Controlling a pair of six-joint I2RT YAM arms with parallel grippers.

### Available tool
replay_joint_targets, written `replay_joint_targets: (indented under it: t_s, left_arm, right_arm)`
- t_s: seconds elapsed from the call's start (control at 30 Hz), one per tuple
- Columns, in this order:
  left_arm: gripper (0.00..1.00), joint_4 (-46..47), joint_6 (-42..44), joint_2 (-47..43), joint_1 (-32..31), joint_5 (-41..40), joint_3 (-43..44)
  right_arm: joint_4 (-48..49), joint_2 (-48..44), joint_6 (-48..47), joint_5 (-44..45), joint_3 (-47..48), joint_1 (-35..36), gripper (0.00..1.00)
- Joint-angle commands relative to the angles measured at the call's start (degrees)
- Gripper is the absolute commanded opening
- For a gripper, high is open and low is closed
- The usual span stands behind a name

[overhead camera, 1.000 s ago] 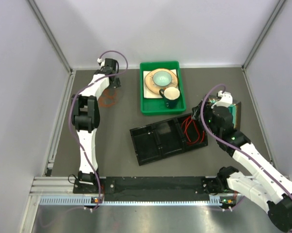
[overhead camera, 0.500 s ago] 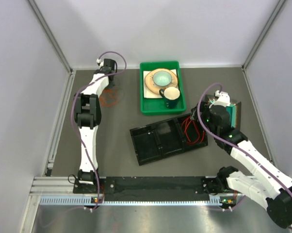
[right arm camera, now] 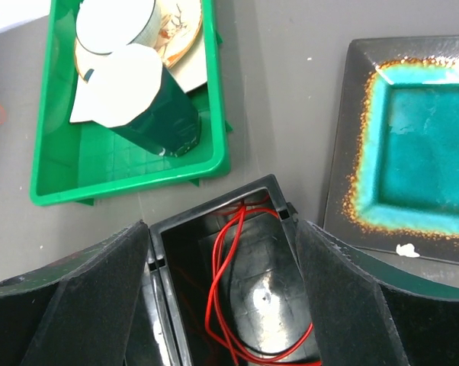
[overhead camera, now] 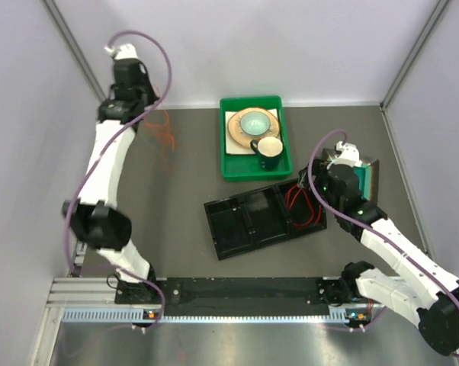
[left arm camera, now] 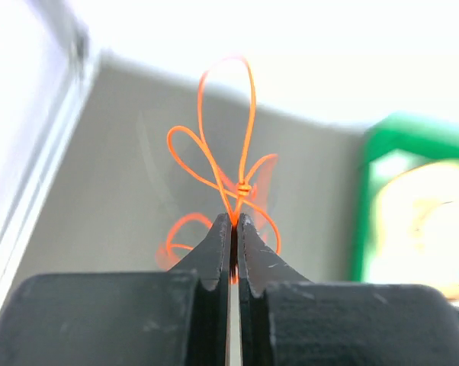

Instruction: Untangle the cables

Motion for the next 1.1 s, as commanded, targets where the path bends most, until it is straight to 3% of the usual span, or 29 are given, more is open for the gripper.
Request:
replay_joint_targets:
  t_s: [0.0,0.17,0.4,0.53,0.7,0.87,1.07]
  left_arm:
    - [0.00,4.3,0.2,-11.6,-0.1,6.2,0.1]
    - [0.00,5.7,-0.9,-17.6,-0.2,12.0,0.6]
    - [0.00,4.5,-1.9,-18.8,-0.2,18.4,0.9]
    - [0.00,4.4,-2.6,-18.6,-0.2,20.8,0.5]
    - [0.00,4.7,-4.2,-18.6,-0.2,24.7,0.2]
    - [0.00,4.1,-5.3,-18.8,-0.1,26.6,0.1]
    - [0.00,3.2,-5.3,-19.8,-0.1,26.2,0.5]
  right_arm:
    - [3.6,1.1,0.8,-1.6,1.5,-0.3,0.77]
    - [4.0,1.3,1.5,-2.6,1.1,-0.4,0.76]
    - [4.2,1.1,2.2,-4.4,0.5,-0.2,0.76]
    - [7.2,2.5,0.9,-10.1,1.7,-0.3,0.72]
    - [20.4,12.2,-2.0,-22.2,5.4,1.9,0.68]
    - [25.0,26.3,-7.5,-28.6,17.7,8.2,0.70]
    - [34.0,41.7,-2.5,-34.4,28.2,10.1,0.87]
